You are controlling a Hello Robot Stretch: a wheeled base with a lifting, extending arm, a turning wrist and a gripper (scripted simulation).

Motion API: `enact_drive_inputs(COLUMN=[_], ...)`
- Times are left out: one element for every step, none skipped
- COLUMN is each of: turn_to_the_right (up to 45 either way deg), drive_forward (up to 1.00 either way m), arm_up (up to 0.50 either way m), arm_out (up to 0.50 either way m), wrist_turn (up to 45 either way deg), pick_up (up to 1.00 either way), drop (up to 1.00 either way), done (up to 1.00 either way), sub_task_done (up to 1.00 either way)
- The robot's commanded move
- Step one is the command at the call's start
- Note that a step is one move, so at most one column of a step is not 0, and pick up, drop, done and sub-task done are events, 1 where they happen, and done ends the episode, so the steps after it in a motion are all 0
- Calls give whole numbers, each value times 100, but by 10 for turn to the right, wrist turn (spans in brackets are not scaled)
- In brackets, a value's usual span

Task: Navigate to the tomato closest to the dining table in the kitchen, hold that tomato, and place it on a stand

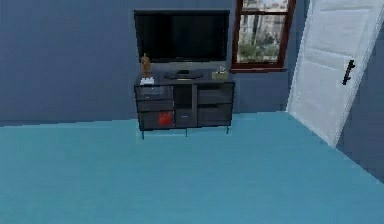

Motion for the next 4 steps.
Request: enact_drive_inputs(turn_to_the_right=[0,0,-450,-450], drive_forward=[100,80,0,0], arm_up=[0,0,0,0], arm_out=[0,0,0,0], wrist_turn=[0,0,0,0], pick_up=[0,0,0,0], drop=[0,0,0,0], done=[0,0,0,0], sub_task_done=[0,0,0,0])
